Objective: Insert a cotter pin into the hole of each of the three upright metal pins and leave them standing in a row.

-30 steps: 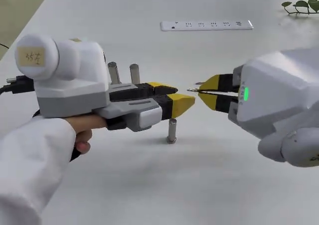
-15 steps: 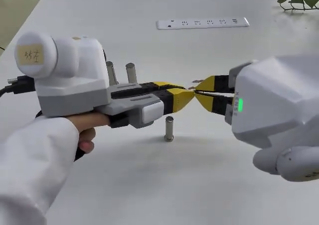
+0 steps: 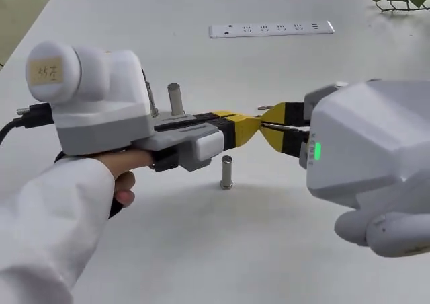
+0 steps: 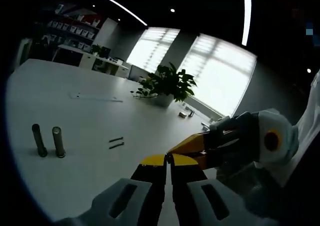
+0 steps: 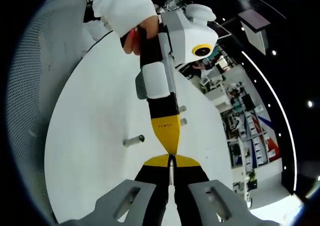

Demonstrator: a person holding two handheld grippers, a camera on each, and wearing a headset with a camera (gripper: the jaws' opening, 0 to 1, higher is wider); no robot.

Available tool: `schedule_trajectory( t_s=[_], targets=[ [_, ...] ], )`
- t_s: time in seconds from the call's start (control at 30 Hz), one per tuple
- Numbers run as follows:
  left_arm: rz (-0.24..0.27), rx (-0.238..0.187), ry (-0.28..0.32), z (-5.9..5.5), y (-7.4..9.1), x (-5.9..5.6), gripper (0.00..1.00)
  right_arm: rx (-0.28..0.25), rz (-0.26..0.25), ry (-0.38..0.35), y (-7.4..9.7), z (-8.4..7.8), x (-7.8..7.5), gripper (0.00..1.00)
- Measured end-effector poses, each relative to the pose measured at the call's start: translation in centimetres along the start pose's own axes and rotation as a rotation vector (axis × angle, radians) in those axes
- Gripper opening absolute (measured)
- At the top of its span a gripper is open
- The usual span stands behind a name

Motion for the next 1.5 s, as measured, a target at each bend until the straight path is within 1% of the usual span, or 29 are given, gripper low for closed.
schedule_trajectory(
  t_s=[0.13, 0.27, 0.33, 0.43, 0.53, 0.63, 0.8, 0.9, 0.93, 0.97, 1.03, 1.1, 1.17, 1.2, 1.23, 1.27, 1.3, 1.33, 1.37, 1.43, 1.47, 1.5],
  targets=[
    [-0.009, 0.002, -0.003, 0.0, 0.1, -0.1, 0.0, -0.001, -0.003, 0.007, 0.1, 0.1, 0.0, 0.0],
    [-0.009, 0.002, 0.031, 0.1, 0.1, 0.0, 0.0, -0.003, -0.008, 0.016, 0.2, 0.2, -0.1, 0.0],
    [-0.004, -0.002, 0.032, 0.2, 0.1, -0.1, 0.0, -0.003, -0.012, 0.02, 0.2, 0.2, -0.1, 0.0],
    [0.002, 0.002, 0.017, 0.4, 0.1, -0.1, 0.0, -0.007, -0.018, 0.024, 0.2, 0.3, -0.2, 0.0],
    [0.014, 0.02, -0.014, 0.3, 0.1, -0.1, 0.0, -0.009, -0.015, 0.037, 0.2, 0.2, -0.1, 0.0],
    [0.015, 0.023, -0.015, 0.2, 0.1, -0.1, 0.0, -0.01, -0.012, 0.064, 0.2, 0.2, -0.1, 0.0],
    [0.014, 0.015, -0.009, 0.3, 0.2, -0.2, 0.0, -0.016, -0.02, 0.107, 0.4, 0.2, -0.2, 0.0],
    [0.015, 0.016, -0.008, 0.3, 0.2, -0.2, 0.0, -0.017, -0.018, 0.102, 0.3, 0.2, -0.1, 0.0],
    [0.014, 0.014, -0.007, 0.3, 0.3, -0.2, 0.0, -0.01, -0.022, 0.104, 0.3, 0.1, -0.2, 0.0],
    [0.015, 0.012, -0.009, 0.4, 0.3, -0.2, 0.0, -0.008, -0.022, 0.104, 0.2, 0.0, -0.2, 0.01],
    [0.018, 0.013, -0.011, 0.4, 0.4, -0.1, 0.0, -0.005, -0.027, 0.094, 0.2, -0.2, -0.3, 0.08],
    [0.021, 0.014, -0.012, 0.4, 0.6, 0.1, 0.0, -0.005, -0.03, 0.065, 0.2, -0.5, -0.5, 0.11],
    [0.019, 0.016, -0.025, 0.4, 0.8, 0.1, 0.0, 0.0, -0.015, 0.035, 0.2, -0.9, -0.4, 0.16],
    [0.016, 0.016, -0.032, 0.4, 0.8, 0.1, 0.0, 0.002, -0.003, 0.003, 0.1, -1.2, -0.3, 0.18],
    [0.014, 0.015, -0.035, 0.4, 0.9, 0.0, 0.0, 0.002, 0.017, -0.043, 0.1, -1.5, -0.1, 0.21],
    [0.02, 0.017, -0.052, 0.4, 1.1, 0.1, 0.0, -0.01, 0.041, -0.116, 0.0, -1.8, 0.1, 0.23],
    [0.036, 0.014, -0.076, 0.6, 1.2, 0.3, 0.0, -0.015, 0.048, -0.143, 0.0, -1.8, 0.1, 0.25],
    [0.032, 0.019, -0.082, 0.6, 1.3, 0.2, 0.0, -0.033, 0.079, -0.224, 0.0, -2.0, 0.2, 0.28],
    [0.032, 0.019, -0.088, 0.6, 1.4, 0.2, 0.0, -0.05, 0.099, -0.248, 0.0, -2.1, 0.3, 0.31],
    [0.028, 0.018, -0.122, 0.8, 1.6, 0.0, 0.0, -0.078, 0.164, -0.363, 0.1, -2.3, 0.7, 0.36],
    [0.021, 0.026, -0.155, 0.8, 1.8, -0.2, 0.0, -0.105, 0.216, -0.454, 0.1, -2.2, 1.0, 0.38],
    [0.025, 0.034, -0.187, 0.8, 1.9, -0.2, 0.0, -0.148, 0.261, -0.536, 0.2, -2.1, 1.0, 0.4]
  ],
)
Point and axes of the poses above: the centre of the closed fingertips' face, and the gripper's own axes: y roughly backward along the fingers, x roughly to its left, z roughly out of its top, the point moved 1 cm from there along y, roughly backward along the fingers, and after that the axes turned 2 degrees about x, right-handed, at the moved point
